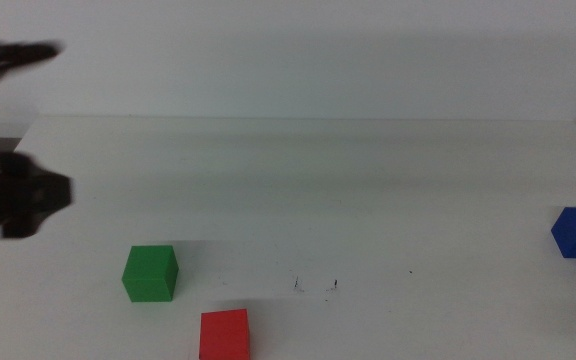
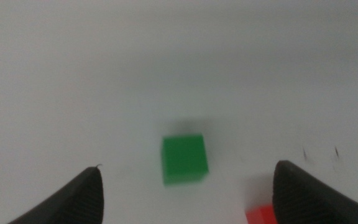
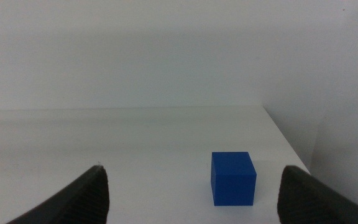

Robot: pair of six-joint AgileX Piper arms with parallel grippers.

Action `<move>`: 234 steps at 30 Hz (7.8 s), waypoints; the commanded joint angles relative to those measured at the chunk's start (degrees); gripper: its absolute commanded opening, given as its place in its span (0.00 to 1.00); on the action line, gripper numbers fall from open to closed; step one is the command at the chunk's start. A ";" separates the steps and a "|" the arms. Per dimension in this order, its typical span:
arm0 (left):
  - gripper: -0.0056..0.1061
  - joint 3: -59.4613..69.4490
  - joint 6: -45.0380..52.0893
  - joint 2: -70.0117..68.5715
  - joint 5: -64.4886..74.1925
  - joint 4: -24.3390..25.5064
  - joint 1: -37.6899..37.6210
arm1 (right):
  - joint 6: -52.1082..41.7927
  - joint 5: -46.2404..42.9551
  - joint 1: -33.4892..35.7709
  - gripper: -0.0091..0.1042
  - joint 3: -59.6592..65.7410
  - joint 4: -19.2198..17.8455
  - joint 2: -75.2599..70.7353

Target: Stack red cubes first, then green, then blue cubes in a specific spot.

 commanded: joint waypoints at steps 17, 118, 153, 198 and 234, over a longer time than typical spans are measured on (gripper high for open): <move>0.86 -8.73 -49.14 32.45 7.75 17.57 -36.40 | -0.07 -0.43 -0.12 0.90 0.21 -0.44 -0.23; 0.89 -11.06 -16.06 50.17 -1.62 3.66 -7.24 | 1.10 -0.43 -0.12 0.90 0.21 -0.44 -0.23; 0.05 -49.40 -35.78 68.10 14.02 11.09 -33.36 | 1.33 -0.43 -0.12 0.90 0.21 -0.44 -0.23; 0.89 -49.40 -18.48 52.80 17.45 9.13 -31.12 | 1.33 -0.43 -0.12 0.90 0.21 -0.44 -0.23; 0.89 -23.14 11.11 1.42 8.04 -8.95 -30.62 | 9.11 -3.33 -0.12 0.90 -0.91 2.26 0.21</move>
